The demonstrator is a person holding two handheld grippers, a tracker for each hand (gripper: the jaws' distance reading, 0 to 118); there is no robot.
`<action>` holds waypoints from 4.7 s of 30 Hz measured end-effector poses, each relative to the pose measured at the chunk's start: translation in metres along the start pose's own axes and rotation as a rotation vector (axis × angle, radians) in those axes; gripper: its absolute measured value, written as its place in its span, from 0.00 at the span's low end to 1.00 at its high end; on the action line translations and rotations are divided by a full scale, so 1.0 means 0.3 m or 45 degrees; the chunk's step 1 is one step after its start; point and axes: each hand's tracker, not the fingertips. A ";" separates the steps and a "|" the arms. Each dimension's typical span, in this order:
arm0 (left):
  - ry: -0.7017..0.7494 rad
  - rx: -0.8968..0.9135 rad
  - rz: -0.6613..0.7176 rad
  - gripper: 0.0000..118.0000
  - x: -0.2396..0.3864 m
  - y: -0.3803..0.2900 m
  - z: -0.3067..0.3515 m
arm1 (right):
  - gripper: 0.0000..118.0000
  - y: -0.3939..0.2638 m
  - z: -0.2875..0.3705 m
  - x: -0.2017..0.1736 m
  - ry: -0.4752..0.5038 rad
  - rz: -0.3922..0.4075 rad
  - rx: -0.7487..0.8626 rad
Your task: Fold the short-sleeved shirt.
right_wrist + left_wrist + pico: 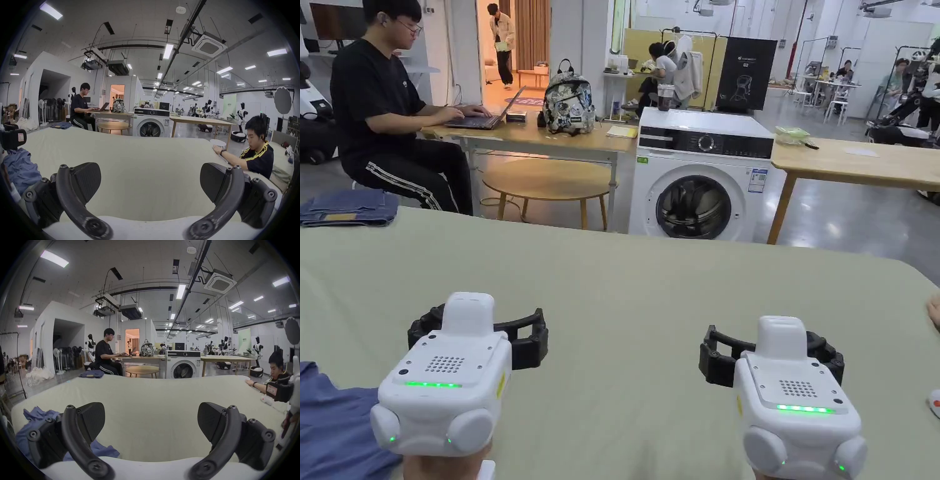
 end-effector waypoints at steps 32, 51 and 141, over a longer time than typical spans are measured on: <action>-0.046 -0.047 -0.208 0.96 0.045 0.095 0.005 | 1.00 0.065 -0.026 -0.024 0.051 0.386 0.016; -0.027 0.069 -0.040 0.96 0.048 0.067 0.024 | 1.00 0.046 0.026 -0.011 -0.009 -0.015 0.033; 0.290 -1.298 0.132 0.41 -1.027 -0.318 0.024 | 0.00 -0.113 -0.029 -0.472 0.313 0.083 -0.277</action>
